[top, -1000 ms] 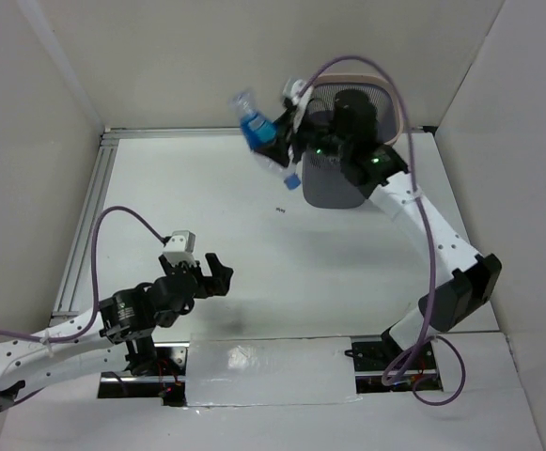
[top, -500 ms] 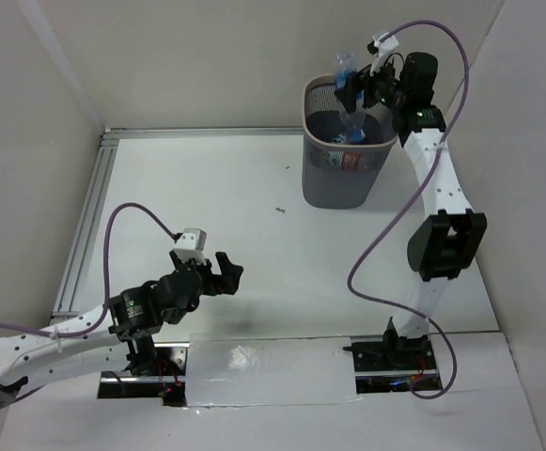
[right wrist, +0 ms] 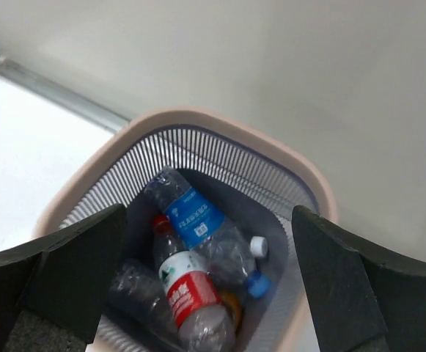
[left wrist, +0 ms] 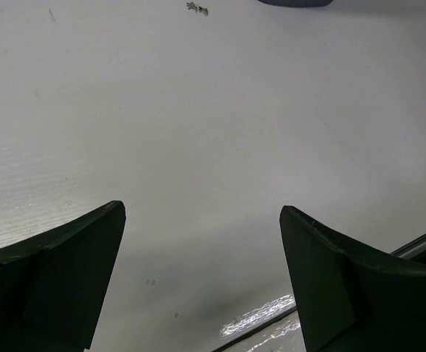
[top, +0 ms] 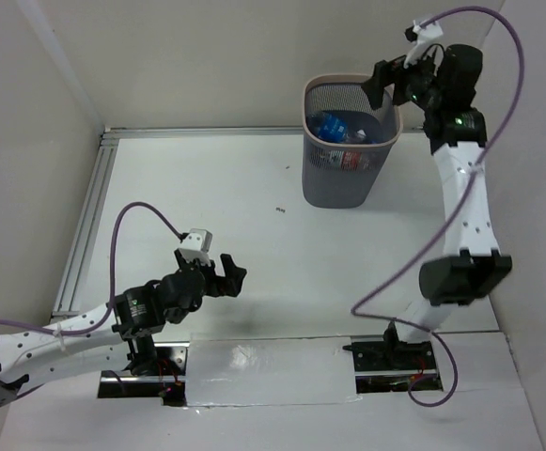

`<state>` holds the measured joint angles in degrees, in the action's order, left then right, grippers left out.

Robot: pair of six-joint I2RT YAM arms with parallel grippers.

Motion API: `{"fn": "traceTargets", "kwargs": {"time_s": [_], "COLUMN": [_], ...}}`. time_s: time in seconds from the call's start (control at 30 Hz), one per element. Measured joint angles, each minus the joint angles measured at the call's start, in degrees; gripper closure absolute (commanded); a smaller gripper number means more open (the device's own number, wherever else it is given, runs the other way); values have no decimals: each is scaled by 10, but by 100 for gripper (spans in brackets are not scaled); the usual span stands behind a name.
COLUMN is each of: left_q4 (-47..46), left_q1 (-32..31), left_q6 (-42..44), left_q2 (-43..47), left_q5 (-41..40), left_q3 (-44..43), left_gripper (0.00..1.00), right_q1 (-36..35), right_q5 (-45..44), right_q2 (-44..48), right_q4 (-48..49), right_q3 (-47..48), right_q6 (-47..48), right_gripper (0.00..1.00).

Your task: Put the plastic bottles in the bin

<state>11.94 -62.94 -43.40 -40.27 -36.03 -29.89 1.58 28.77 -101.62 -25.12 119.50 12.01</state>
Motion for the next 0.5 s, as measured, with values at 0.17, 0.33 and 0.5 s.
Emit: {"fn": "traceTargets", "kwargs": {"time_s": [0.17, 0.33, 0.5], "left_q4": [-9, -20, -36], "left_q1": [0, 7, 46], "left_q6": [16, 31, 51], "left_q2": [-14, -33, -56], "left_q5": [10, 25, 63], "left_q3": [-6, -24, -54], "left_gripper": [1, 1, 1], "right_q1": [-2, -5, -5], "right_q5": [-101, -193, -240], "right_q2": [205, 359, 455], "right_q4": [-16, -14, -38], "right_q3": [-145, -326, -519], "right_q6": [0, 0, 0], "right_gripper": [0, 0, 0]}}
